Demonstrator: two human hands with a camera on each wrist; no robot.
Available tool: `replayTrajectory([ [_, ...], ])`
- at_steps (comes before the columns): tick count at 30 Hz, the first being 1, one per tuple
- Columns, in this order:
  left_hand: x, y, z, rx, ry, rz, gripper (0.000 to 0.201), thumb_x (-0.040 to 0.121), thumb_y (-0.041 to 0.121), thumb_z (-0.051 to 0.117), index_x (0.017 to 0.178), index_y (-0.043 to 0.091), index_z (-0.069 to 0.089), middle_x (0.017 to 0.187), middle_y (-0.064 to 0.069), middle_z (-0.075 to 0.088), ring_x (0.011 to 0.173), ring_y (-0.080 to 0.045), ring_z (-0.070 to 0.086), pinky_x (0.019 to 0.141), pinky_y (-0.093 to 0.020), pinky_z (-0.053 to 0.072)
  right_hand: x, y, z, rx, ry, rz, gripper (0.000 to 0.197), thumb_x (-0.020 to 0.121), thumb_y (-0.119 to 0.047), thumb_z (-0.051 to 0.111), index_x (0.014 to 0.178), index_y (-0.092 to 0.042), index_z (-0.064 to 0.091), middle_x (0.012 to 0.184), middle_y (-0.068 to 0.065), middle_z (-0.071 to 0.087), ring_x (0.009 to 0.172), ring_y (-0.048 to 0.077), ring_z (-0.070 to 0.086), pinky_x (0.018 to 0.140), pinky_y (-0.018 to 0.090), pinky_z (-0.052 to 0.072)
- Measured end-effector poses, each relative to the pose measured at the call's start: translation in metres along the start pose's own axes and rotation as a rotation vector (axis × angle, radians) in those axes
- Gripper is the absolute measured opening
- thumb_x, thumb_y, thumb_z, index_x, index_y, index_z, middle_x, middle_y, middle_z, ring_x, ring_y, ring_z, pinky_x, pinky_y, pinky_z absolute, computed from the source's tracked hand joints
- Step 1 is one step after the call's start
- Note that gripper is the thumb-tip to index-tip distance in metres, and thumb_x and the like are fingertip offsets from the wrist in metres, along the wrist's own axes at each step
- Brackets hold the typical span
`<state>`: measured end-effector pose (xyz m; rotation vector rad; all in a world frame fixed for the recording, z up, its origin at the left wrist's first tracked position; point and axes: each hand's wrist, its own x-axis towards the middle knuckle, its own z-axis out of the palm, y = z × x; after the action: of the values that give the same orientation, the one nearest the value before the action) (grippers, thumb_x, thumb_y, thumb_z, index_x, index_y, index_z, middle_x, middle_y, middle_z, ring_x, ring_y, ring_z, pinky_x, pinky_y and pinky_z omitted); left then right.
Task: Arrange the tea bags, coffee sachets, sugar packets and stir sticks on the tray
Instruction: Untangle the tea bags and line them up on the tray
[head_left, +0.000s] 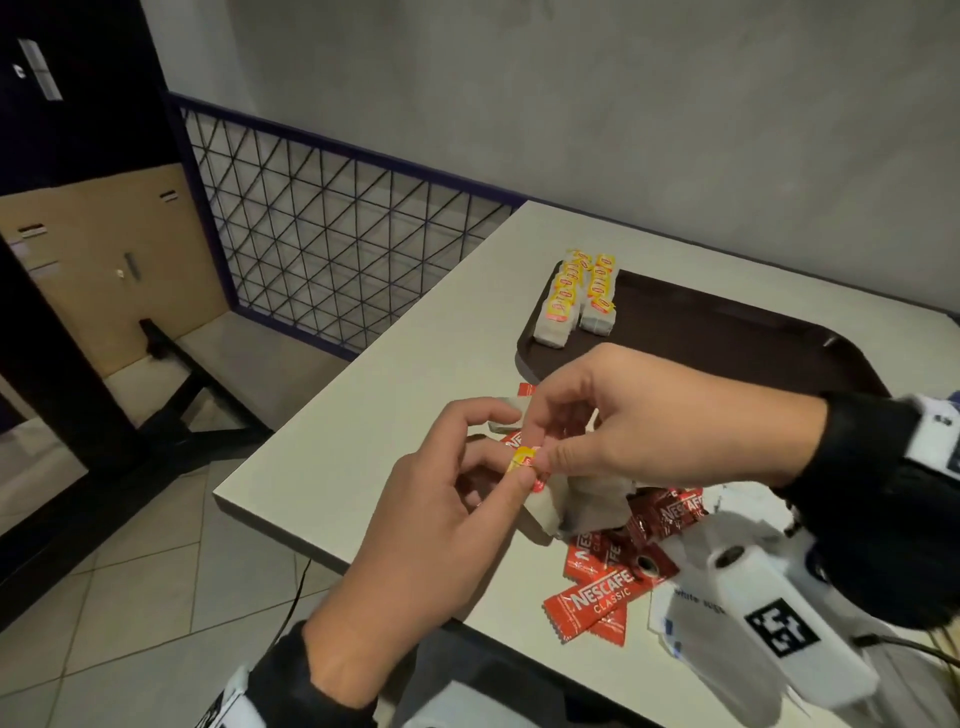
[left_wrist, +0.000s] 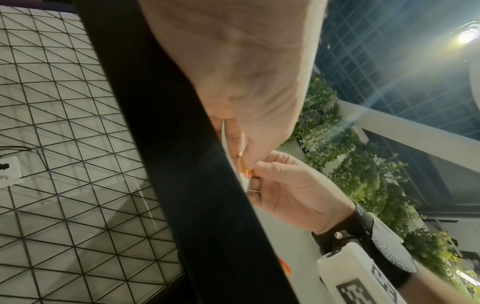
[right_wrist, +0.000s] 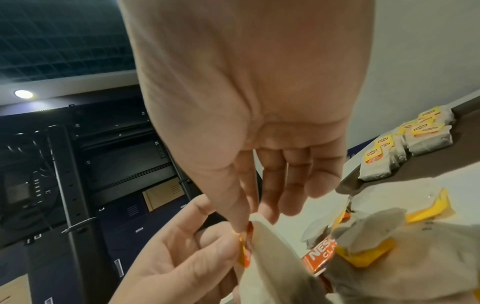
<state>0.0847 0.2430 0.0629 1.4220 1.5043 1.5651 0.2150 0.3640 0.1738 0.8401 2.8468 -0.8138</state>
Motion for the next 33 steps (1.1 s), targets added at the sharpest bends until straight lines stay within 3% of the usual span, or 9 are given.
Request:
replayTrajectory([
  [4,0.001,-0.001,-0.001,-0.069,0.051,0.0,0.037,0.094,0.019,0.07,0.117,0.042,0.053,0.087,0.006,0.077,0.084,-0.02,0.072,0.079,-0.04,0.058,0.001,0.006,0.001,0.046,-0.051,0.002,0.007,0.09,-0.031,0.076,0.09,-0.024,0.076,0.084,-0.007,0.075,0.076,0.008,0.069,0.072,0.027,0.058],
  [7,0.002,-0.002,-0.002,-0.161,0.116,-0.021,0.039,0.089,0.024,0.075,0.116,0.043,0.055,0.088,0.002,0.078,0.087,-0.025,0.072,0.084,-0.05,0.058,0.002,0.012,0.003,0.206,-0.024,-0.015,0.009,0.087,-0.026,0.078,0.093,-0.02,0.076,0.086,0.002,0.076,0.082,0.022,0.071,0.076,0.033,0.059],
  [11,0.004,-0.008,-0.005,-0.216,0.144,-0.053,0.043,0.089,0.015,0.077,0.115,0.044,0.06,0.088,-0.001,0.079,0.087,-0.025,0.073,0.08,-0.041,0.059,0.003,0.02,0.007,0.382,0.033,-0.037,0.022,0.088,-0.018,0.078,0.108,-0.024,0.072,0.088,0.013,0.072,0.079,0.032,0.068,0.08,0.051,0.057],
  [14,0.004,-0.008,-0.006,-0.242,0.143,-0.078,0.042,0.089,0.011,0.072,0.119,0.039,0.06,0.089,-0.001,0.08,0.088,-0.023,0.075,0.075,-0.03,0.059,0.004,0.019,0.01,0.352,0.054,-0.078,0.021,0.091,-0.023,0.075,0.111,-0.028,0.073,0.086,0.007,0.073,0.079,0.029,0.069,0.075,0.042,0.058],
  [18,0.002,-0.006,-0.004,-0.23,0.161,-0.077,0.041,0.085,0.025,0.072,0.12,0.042,0.061,0.09,0.002,0.08,0.089,-0.019,0.076,0.087,-0.042,0.057,0.004,0.016,0.013,0.291,0.119,-0.099,0.011,0.091,-0.028,0.074,0.099,-0.024,0.08,0.085,-0.004,0.077,0.074,0.008,0.068,0.068,0.025,0.054],
  [22,0.001,-0.004,-0.003,-0.245,0.181,-0.074,0.042,0.085,0.023,0.071,0.123,0.036,0.061,0.091,0.003,0.081,0.091,-0.016,0.077,0.086,-0.038,0.057,0.002,0.017,0.01,0.331,0.128,-0.044,0.014,0.089,-0.028,0.075,0.099,-0.022,0.082,0.089,-0.009,0.079,0.085,0.01,0.074,0.08,0.029,0.061],
  [29,0.0,-0.002,-0.003,-0.262,0.198,-0.09,0.047,0.082,0.023,0.07,0.126,0.032,0.059,0.088,0.002,0.081,0.091,-0.013,0.077,0.079,-0.022,0.059,0.002,0.014,0.005,0.272,0.088,-0.035,0.013,0.089,-0.028,0.075,0.097,-0.023,0.082,0.089,-0.01,0.079,0.084,0.009,0.075,0.082,0.033,0.062],
  [31,0.001,-0.003,-0.002,-0.282,0.222,-0.104,0.049,0.085,0.018,0.069,0.13,0.031,0.056,0.09,0.001,0.081,0.092,-0.015,0.077,0.079,-0.027,0.06,0.003,0.014,-0.005,0.252,0.081,-0.032,0.011,0.087,-0.028,0.076,0.095,-0.021,0.081,0.088,-0.007,0.079,0.083,0.009,0.075,0.082,0.034,0.062],
  [33,0.002,-0.006,-0.003,-0.249,0.248,-0.098,0.052,0.083,0.022,0.069,0.132,0.033,0.054,0.096,0.005,0.08,0.096,-0.016,0.076,0.089,-0.036,0.057,0.008,0.02,-0.023,0.214,0.129,-0.01,0.01,0.087,-0.026,0.077,0.092,-0.017,0.08,0.083,-0.004,0.079,0.077,0.007,0.074,0.079,0.03,0.06],
])
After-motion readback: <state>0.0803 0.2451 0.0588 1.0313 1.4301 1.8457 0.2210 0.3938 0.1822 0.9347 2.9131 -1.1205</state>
